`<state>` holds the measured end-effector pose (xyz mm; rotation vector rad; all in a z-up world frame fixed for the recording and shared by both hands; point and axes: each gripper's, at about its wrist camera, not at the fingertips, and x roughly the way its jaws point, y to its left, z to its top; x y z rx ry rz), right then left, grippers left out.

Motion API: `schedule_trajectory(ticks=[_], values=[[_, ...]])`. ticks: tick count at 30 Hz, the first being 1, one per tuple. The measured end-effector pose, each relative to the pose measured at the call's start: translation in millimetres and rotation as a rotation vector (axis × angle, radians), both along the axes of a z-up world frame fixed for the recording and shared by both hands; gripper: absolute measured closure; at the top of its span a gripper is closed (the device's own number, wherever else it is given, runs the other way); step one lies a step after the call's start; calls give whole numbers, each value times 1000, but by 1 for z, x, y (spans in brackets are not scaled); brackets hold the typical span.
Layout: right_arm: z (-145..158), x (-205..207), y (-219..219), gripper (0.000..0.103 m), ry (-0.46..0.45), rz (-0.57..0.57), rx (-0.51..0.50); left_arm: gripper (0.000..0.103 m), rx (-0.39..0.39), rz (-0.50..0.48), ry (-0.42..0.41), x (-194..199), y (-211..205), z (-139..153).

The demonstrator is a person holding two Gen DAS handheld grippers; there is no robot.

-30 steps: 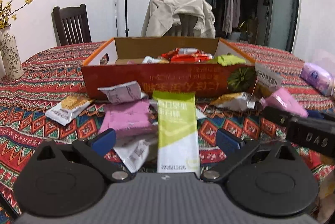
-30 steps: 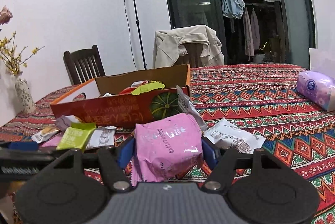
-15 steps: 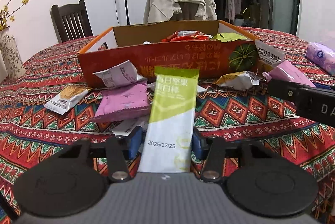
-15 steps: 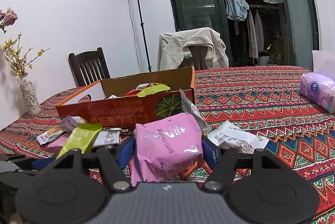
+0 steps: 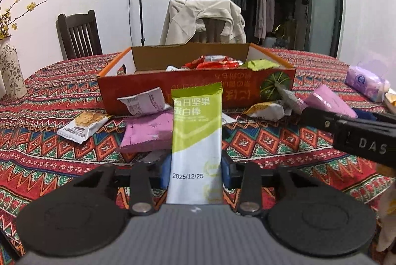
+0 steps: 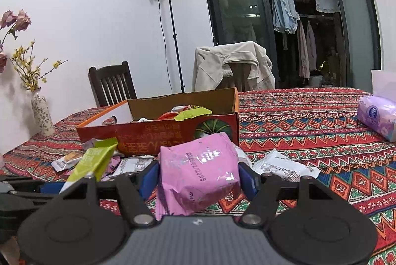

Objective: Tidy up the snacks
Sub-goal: 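Grasp the green-and-white bar with the left tool while the right tool holds the pink bag, then carry the bar and pink bag over the box and open both tools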

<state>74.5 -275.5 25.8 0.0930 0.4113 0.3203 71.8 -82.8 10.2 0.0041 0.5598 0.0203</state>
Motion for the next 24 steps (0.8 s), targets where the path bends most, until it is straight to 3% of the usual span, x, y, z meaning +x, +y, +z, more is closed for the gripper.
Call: schedule_trajectory(ticks=[15, 24], values=[[24, -19, 23, 36, -28, 6, -21, 64, -65, -35, -101, -25, 20, 34], [40, -3, 36, 36, -30, -7, -31, 64, -99, -26, -136, -9, 42, 58]])
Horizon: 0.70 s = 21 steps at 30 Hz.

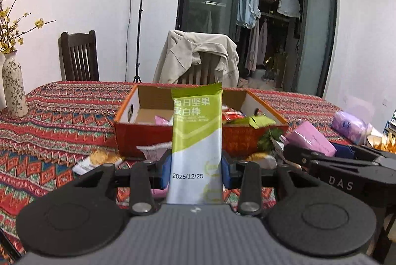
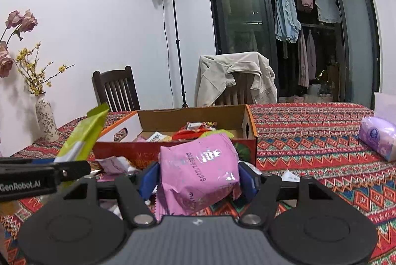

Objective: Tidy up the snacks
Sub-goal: 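Carry the bar and pink bag over the box and open both tools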

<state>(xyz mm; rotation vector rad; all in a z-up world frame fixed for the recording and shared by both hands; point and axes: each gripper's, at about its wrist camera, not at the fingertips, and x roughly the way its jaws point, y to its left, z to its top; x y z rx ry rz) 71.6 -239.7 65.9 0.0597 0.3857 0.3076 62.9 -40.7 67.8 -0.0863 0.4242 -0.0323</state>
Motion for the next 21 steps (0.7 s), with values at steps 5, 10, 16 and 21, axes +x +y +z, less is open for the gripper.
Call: schedule_trajectory(ticks=[5, 10, 16, 21], values=[[9, 20, 11, 36, -2, 1, -8, 64, -10, 11, -10, 20, 11, 11], [18, 42, 20, 36, -9, 1, -18, 64, -21, 22, -16, 46, 22, 23], [32, 75, 32, 36, -26, -7, -34, 64, -12, 38, -31, 83, 34, 39], [41, 106, 42, 36, -31, -14, -46, 64, -8, 50, -16, 119, 42, 42]])
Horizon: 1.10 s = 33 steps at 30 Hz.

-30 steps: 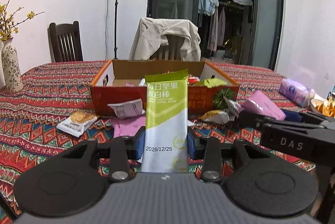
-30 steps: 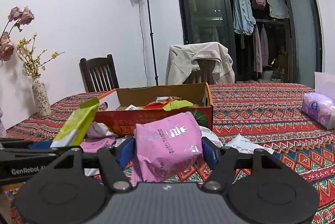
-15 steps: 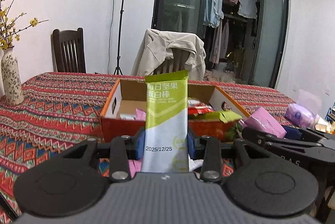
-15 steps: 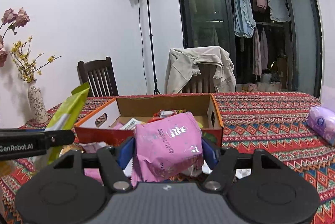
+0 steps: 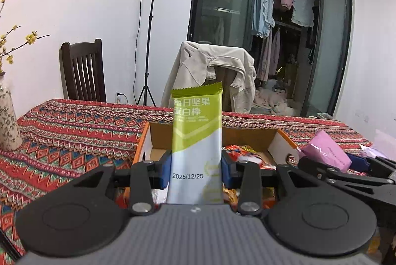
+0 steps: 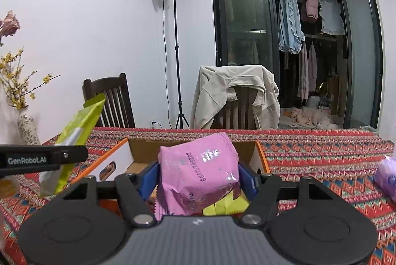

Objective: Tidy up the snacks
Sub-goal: 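Carry the bar and pink bag over the box and open both tools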

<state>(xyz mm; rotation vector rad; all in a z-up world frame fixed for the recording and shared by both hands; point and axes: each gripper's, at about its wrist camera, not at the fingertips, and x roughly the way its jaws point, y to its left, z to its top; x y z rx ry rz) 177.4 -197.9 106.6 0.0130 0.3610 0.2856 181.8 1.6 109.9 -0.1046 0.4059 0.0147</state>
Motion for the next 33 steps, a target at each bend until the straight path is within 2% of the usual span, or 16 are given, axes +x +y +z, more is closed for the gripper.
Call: schedule_trajectory(ticks=[13, 17, 21, 30, 33], values=[[-6, 71, 17, 36, -5, -23, -2, 64, -28, 57, 4, 75, 17, -7], [-18, 73, 12, 36, -17, -32, 4, 64, -30, 63, 10, 83, 26, -22], [-28, 80, 10, 36, 12, -22, 20, 64, -27, 55, 41, 92, 28, -32], [-40, 87, 9, 36, 42, -22, 20, 63, -8, 53, 68, 97, 24, -44], [-40, 88, 9, 34, 46, -24, 19, 59, -4, 48, 68, 96, 23, -44]])
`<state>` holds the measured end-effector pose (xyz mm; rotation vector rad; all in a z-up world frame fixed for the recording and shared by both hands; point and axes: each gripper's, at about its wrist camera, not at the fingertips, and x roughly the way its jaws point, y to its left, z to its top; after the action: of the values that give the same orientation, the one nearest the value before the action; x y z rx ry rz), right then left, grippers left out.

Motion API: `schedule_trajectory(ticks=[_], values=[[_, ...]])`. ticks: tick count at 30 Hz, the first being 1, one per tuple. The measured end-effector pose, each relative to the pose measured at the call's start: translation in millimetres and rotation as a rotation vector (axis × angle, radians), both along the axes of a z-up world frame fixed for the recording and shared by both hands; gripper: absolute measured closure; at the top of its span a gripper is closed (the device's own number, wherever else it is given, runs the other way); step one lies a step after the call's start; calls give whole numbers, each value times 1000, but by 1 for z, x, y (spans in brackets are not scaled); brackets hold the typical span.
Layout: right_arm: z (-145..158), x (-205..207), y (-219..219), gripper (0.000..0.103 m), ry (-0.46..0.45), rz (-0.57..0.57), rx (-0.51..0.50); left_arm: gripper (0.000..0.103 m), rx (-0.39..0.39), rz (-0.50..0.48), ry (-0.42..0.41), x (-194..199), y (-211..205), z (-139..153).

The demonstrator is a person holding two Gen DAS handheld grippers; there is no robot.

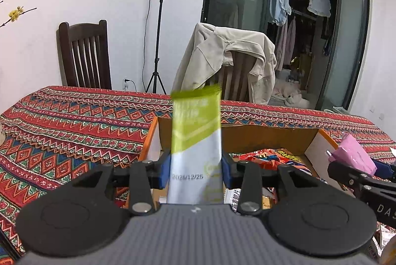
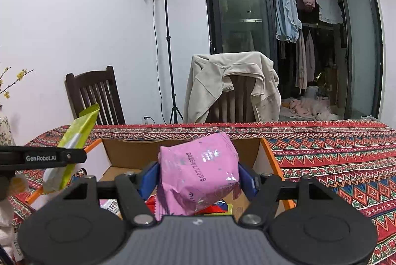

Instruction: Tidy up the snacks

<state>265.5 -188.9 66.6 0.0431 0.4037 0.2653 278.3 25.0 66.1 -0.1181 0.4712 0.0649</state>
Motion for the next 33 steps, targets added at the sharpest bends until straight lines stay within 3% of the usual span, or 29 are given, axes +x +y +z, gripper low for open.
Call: schedule_trajectory(ticks=[1, 2, 3, 4, 5, 6, 22, 33], values=[[-1, 1, -1, 28, 5, -3, 5, 48, 0, -1, -6, -1, -1, 0], [-1, 0, -1, 24, 7, -10, 12, 31, -7, -6, -18, -2, -1, 1], [-2, 0, -2, 16, 9, -14, 17, 22, -14, -8, -35, -4, -1, 1], [-2, -1, -3, 9, 9, -15, 20, 5, -15, -2, -48, -6, -1, 2], [-2, -2, -4, 5, 8, -17, 22, 0, -12, 11, -61, -9, -1, 3], [-1, -2, -4, 0, 4, -22, 23, 0, -9, 21, -74, -11, -2, 3], [3, -13, -6, 0, -16, -29, 24, 0, -18, 29, -66, -15, -3, 9], [27, -38, -8, 0, -42, 9, 24, 0, -22, 10, -112, -47, -10, 34]])
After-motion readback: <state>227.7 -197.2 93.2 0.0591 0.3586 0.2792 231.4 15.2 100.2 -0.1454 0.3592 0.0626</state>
